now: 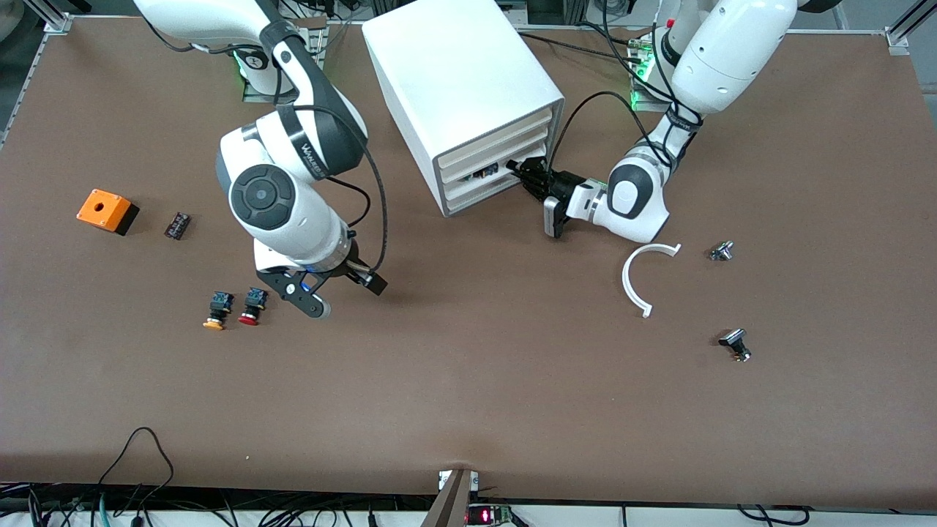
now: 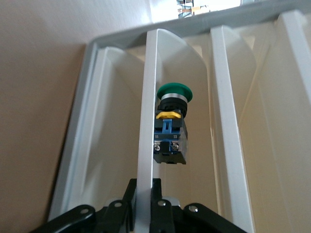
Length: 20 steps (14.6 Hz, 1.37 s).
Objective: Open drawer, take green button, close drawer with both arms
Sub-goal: 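Reach into the open drawer and grasp the green button with the right gripper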
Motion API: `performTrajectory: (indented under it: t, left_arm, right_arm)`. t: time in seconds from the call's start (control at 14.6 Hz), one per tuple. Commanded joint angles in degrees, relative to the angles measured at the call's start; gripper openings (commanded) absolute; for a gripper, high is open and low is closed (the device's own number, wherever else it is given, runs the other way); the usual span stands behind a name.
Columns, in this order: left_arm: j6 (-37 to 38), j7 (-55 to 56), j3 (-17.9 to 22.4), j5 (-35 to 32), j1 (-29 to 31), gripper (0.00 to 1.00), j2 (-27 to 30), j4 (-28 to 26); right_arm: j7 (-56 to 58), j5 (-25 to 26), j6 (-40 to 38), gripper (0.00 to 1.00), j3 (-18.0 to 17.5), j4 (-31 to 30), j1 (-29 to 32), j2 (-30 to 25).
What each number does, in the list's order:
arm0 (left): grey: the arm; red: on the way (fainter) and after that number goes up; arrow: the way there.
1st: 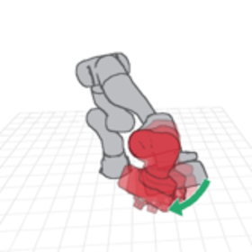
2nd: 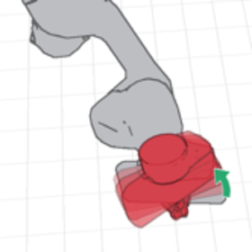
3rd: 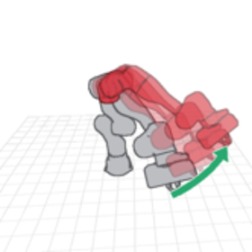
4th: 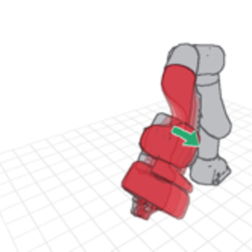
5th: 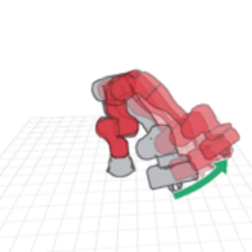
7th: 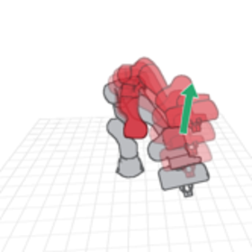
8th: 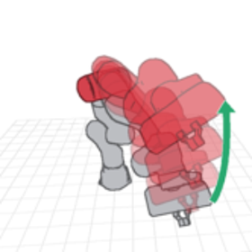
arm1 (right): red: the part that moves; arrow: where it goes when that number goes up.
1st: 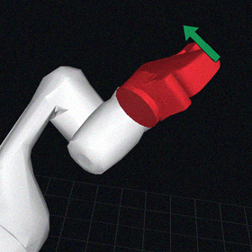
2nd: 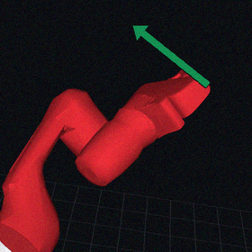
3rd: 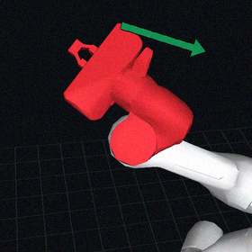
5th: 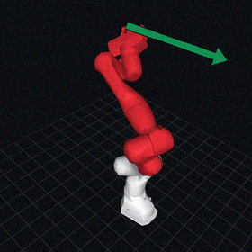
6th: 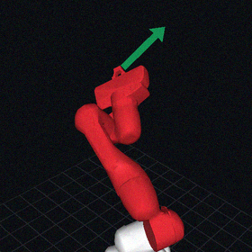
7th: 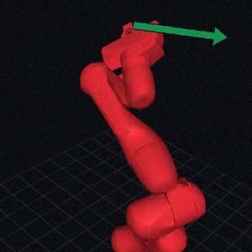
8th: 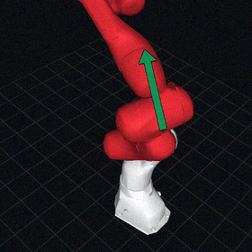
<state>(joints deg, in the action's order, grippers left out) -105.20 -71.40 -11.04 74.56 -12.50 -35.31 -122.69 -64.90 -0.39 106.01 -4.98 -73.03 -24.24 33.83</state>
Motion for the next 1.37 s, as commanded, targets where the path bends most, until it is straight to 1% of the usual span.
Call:
performTrajectory:
  t: [0.0,0.14,0.21,0.41,0.55,0.69,0.75,0.82,0.96,1.1,1.24,1.3]
  left_arm:
    - [-0.2,1.1,1.4,-1.5,2.6,0.00,-0.5,3.8]
    - [-0.2,6.0,1.9,-5.8,3.9,0.00,-0.5,6.8]
    - [-0.2,7.8,2.0,-6.9,4.3,0.00,-0.6,8.2]
    - [-0.3,11.1,3.0,-8.4,5.0,0.00,-1.1,11.1]
    - [-0.3,11.3,4.4,-8.4,5.0,0.00,-2.4,12.8]
    - [-0.3,11.3,4.9,-8.4,5.1,0.00,-2.4,12.9]
    - [-0.3,10.4,5.0,-8.5,5.2,0.78,-2.4,12.9]
    - [-0.3,10.3,5.0,-9.2,6.0,1.00,-2.4,13.0]
    - [0.2,11.1,5.1,-12.8,7.6,1.00,-1.3,14.2]
    - [0.3,12.2,5.1,-16.0,9.2,1.00,1.0,14.8]
    - [2.7,15.9,5.2,-18.2,9.9,1.00,3.5,14.9]
    - [4.1,19.4,5.2,-19.8,10.2,1.00,4.5,15.7]
  right_arm:
    - [-5.2,-0.1,-1.9,0.99,0.3,7.4,-2.5,4.2]
    - [-9.0,-0.3,-1.4,0.99,0.2,9.6,-3.8,5.8]
    - [-11.1,-0.4,-1.1,0.99,0.2,10.7,-4.8,6.4]
    - [-17.5,-0.5,-0.8,0.99,0.1,14.7,-7.6,8.9]
    - [-22.4,-0.5,1.1,0.99,0.1,15.1,-9.8,9.5]
    - [-27.2,-0.5,3.7,0.99,0.2,15.1,-12.1,10.3]
    - [-28.9,-0.5,4.7,0.99,0.1,15.1,-12.9,10.7]
    - [-30.3,-0.5,5.7,0.99,0.2,15.1,-14.1,11.1]
    - [-32.3,-0.5,7.1,0.99,0.2,15.1,-15.6,12.0]
    - [-33.4,-0.3,7.3,0.99,0.3,15.1,-17.8,13.3]
    - [-36.5,-0.1,7.5,0.99,0.7,15.1,-20.0,14.8]
    - [-37.7,-0.1,8.0,0.99,0.8,15.1,-21.0,15.4]
